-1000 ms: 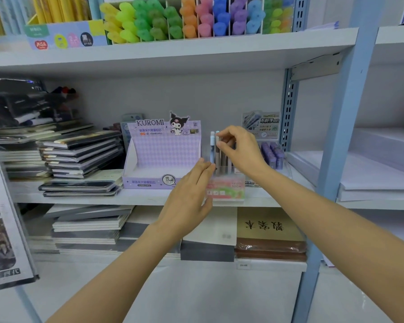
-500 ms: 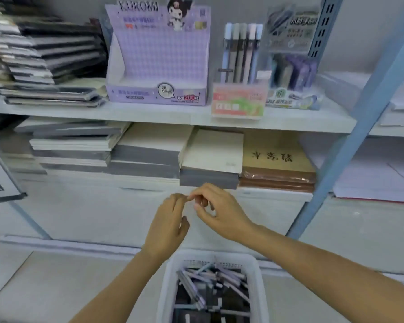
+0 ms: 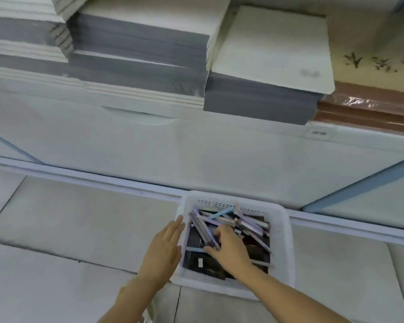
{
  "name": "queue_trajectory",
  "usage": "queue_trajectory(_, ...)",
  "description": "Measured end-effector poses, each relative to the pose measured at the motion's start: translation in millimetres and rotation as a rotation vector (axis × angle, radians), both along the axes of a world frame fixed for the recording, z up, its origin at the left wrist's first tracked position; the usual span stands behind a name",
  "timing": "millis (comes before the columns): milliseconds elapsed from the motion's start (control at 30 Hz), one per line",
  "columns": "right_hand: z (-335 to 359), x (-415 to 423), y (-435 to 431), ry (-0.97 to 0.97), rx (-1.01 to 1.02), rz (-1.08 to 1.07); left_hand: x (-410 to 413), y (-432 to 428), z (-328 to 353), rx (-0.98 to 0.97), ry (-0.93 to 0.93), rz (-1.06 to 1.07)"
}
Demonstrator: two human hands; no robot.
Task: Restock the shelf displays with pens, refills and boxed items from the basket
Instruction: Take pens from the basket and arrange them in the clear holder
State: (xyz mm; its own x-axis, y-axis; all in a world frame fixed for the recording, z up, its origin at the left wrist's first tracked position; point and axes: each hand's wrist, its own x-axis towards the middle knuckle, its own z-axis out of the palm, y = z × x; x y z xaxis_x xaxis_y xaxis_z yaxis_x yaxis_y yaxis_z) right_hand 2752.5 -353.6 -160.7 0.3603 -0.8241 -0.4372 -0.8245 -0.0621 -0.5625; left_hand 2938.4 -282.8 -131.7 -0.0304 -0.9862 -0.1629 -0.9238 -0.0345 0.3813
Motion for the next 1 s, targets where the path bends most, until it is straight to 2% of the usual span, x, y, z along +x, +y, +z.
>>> queue_trajectory(67, -8, 5, 3, 0.031, -0.053, 0.011, -1, -2, -5, -0.136, -0.008, 0.009)
queue_trajectory(133, -11, 7, 0, 0.052, -0.064, 0.045, -4, -3, -7, -0.183, -0.003, 0.021)
queue_trajectory(233, -9, 8, -7, 0.075, -0.018, 0.100, -8, -3, -10, -0.192, -0.009, 0.046)
queue_trajectory(433, 4, -8, -20, -0.030, 0.197, 0.129, -17, -6, 2, -0.156, 0.031, 0.136)
queue_trajectory(500, 12, -15, -18, -0.165, 0.290, 0.040, -27, -12, 13, 0.040, 0.268, 0.321)
queue_trajectory(567, 22, -20, -15, -0.285, 0.356, 0.043, -39, -18, 20, 0.352, 0.629, 0.497)
queue_trajectory(600, 27, -21, -14, -0.331, 0.382, 0.085, -45, -21, 22, 0.438, 0.819, 0.533)
queue_trajectory(667, 35, -20, -9, -0.392, 0.423, 0.167, -55, -25, 23, 0.446, 1.165, 0.627)
queue_trajectory(733, 41, -17, -6, -0.404, 0.457, 0.206, -59, -30, 25, 0.348, 1.447, 0.823)
queue_trajectory(800, 45, -16, -7, -0.410, 0.474, 0.240, -57, -33, 24, 0.244, 1.553, 0.922)
queue_trajectory(867, 45, -22, -14, -0.396, 0.376, 0.237, -55, -35, 23, 0.172, 1.549, 0.915)
queue_trajectory(1000, 31, -52, -38, -0.301, -0.021, -0.091, -56, -41, 23, 0.193, 1.429, 0.924)
